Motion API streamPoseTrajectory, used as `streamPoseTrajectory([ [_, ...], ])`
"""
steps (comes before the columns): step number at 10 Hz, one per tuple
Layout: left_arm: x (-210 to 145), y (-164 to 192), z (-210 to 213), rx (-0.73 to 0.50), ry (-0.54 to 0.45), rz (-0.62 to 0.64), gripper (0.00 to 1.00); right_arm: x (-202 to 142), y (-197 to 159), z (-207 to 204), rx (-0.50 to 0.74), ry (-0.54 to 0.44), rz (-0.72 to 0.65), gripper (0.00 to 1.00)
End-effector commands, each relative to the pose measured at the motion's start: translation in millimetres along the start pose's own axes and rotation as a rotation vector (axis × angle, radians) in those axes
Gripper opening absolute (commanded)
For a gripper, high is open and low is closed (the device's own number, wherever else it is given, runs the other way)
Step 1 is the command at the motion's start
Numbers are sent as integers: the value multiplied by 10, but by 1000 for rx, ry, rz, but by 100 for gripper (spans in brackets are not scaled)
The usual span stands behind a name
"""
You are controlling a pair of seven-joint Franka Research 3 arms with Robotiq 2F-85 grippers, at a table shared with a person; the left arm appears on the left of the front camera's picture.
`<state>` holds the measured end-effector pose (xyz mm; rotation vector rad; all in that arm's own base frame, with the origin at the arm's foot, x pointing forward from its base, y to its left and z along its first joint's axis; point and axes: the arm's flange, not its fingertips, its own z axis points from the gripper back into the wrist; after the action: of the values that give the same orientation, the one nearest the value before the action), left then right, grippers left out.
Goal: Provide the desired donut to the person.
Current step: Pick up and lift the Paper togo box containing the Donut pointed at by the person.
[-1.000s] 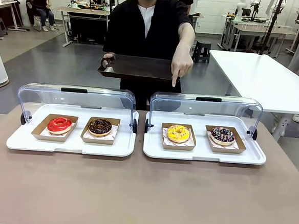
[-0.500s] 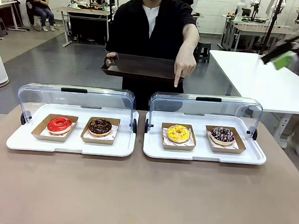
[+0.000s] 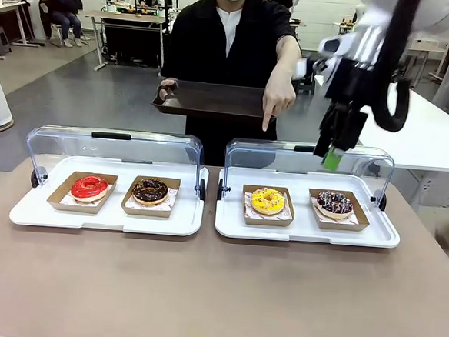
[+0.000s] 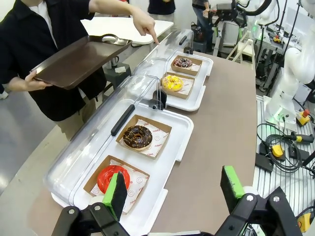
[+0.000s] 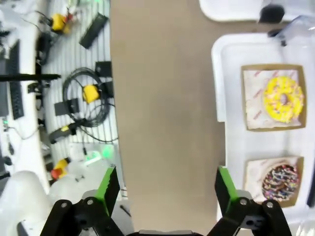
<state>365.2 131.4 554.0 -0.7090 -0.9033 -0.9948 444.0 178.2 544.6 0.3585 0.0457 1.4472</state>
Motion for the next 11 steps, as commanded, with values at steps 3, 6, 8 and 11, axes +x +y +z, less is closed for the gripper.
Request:
streamPoseTrajectory([
  [3, 21, -4, 5, -4, -11, 0, 100, 77, -86, -439, -146, 9, 124, 100],
  [6, 21, -4, 5, -4, -11, 0, 100, -83, -39, -603, -97, -69, 171, 100],
  [8, 21, -4, 5, -4, -11, 0, 100, 111, -163, -501, -132, 0, 128, 100],
  [11, 21, -4, 5, -4, -11, 0, 100, 111, -163, -501, -132, 0, 128, 100],
])
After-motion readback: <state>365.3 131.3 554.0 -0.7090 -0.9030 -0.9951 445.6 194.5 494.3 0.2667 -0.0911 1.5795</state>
